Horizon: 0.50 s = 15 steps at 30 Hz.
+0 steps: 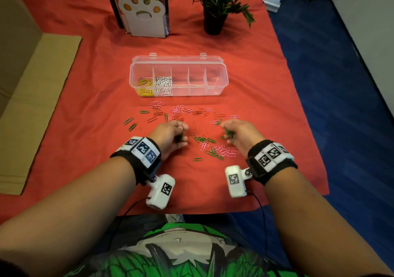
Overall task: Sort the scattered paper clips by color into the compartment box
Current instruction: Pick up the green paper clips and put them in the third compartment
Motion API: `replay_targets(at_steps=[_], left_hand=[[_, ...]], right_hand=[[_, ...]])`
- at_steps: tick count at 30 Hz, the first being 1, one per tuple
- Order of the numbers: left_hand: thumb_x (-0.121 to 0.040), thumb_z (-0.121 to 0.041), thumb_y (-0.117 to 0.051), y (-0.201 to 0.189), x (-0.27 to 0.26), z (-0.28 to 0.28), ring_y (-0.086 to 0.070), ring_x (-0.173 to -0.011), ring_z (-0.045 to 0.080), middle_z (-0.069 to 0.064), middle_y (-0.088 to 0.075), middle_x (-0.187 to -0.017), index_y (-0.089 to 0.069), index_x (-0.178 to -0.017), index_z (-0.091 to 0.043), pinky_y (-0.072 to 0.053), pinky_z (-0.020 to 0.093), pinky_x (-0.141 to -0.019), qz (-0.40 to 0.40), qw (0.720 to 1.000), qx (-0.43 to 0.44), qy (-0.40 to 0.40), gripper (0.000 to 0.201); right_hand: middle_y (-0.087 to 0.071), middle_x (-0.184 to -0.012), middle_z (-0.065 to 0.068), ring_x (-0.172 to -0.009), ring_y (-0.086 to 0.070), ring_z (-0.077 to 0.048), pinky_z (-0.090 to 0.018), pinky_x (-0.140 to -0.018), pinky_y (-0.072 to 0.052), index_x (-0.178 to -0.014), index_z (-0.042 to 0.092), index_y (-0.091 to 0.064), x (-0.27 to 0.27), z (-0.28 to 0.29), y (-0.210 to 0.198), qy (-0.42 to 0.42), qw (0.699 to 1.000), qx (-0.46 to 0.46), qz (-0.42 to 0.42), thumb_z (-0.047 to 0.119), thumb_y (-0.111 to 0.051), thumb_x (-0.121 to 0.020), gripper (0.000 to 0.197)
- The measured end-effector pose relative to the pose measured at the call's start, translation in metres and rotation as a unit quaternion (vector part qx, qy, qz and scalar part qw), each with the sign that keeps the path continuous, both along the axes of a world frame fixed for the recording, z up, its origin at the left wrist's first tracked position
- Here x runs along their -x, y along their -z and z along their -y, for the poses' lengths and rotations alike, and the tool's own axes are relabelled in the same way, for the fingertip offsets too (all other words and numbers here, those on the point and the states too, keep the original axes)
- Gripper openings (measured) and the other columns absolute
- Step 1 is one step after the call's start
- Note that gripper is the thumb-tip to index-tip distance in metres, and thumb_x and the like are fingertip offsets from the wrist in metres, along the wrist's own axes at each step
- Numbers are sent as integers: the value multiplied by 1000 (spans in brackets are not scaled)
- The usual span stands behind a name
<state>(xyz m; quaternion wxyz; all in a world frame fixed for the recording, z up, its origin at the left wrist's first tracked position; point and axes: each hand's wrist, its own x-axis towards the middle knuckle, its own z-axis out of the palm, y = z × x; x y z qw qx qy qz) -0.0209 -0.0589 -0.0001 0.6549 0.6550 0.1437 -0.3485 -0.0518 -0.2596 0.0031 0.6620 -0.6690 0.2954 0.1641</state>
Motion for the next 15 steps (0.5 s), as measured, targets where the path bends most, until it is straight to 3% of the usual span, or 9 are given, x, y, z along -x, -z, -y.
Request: replay_targets(at_steps=[2,4,5,7,8,10,12,14,15], left_hand=[[-91,-5,-32,-9,-1,-2,-54,-54,14,3,-48,-65,-52,-72,-12,-54,23,-54,-83,990,104,-52,29],[-86,-8,-34,-13,-3,-3,-58,-52,15,4,-53,-62,-53,-68,-10,-56,27,-58,-115,981,142,-66,26],[-85,-8,-35,-13,-3,-2,-58,-51,15,4,-54,-61,-53,-67,-10,-56,28,-58,-118,981,140,-65,26],[-86,-10,-39,-7,-4,5,-51,-48,12,1,-49,-59,-54,-67,-13,-52,22,-52,-87,992,83,-38,24],[-87,-12,-45,-3,-4,9,-45,-47,12,1,-46,-59,-55,-67,-15,-47,19,-47,-45,998,29,-15,23],[-85,-16,-59,9,-3,16,-41,-47,10,0,-47,-57,-61,-70,-15,-38,17,-46,87,991,-88,53,15],[-81,-20,-66,16,-4,18,-46,-55,6,0,-51,-63,-71,-83,-13,-40,23,-58,243,932,-207,171,8],[-80,-21,-66,20,-3,19,-49,-76,12,5,-51,-80,-72,-98,-18,-40,25,-75,345,848,-300,267,19],[-80,-19,-66,20,-2,20,-50,-83,17,8,-51,-87,-71,-102,-18,-39,25,-81,365,829,-314,284,22]], right_hand=[[-41,-61,-3,-49,-49,-13,-18,-42,-39,-70,9,-52,3,10,-9,99,984,-145,-5,6,-36,-89,25],[-42,-61,-3,-47,-49,-14,-18,-41,-39,-68,8,-52,5,16,-11,123,977,-173,-7,7,-35,-86,25],[-42,-61,-2,-48,-46,-13,-17,-39,-37,-67,9,-52,4,17,-9,110,984,-143,-10,7,-36,-86,25],[-45,-63,0,-52,-41,-13,-17,-39,-34,-65,16,-53,-1,18,-2,14,999,36,-21,7,-44,-86,24],[-49,-65,0,-58,-45,-15,-19,-45,-37,-64,19,-53,-2,17,1,-63,985,159,-28,7,-49,-85,25],[-59,-78,-5,-75,-54,-21,-23,-65,-40,-67,18,-54,-1,14,9,-195,912,360,-16,10,-53,-82,18],[-58,-98,-13,-92,-57,-28,-29,-79,-45,-84,11,-59,5,6,14,-258,849,461,16,14,-56,-81,5],[-52,-107,-15,-102,-53,-34,-39,-89,-48,-98,8,-55,9,-2,19,-298,793,529,43,16,-57,-81,20],[-51,-109,-14,-105,-53,-35,-41,-90,-48,-102,7,-53,10,-6,20,-312,768,557,53,14,-56,-81,22]])
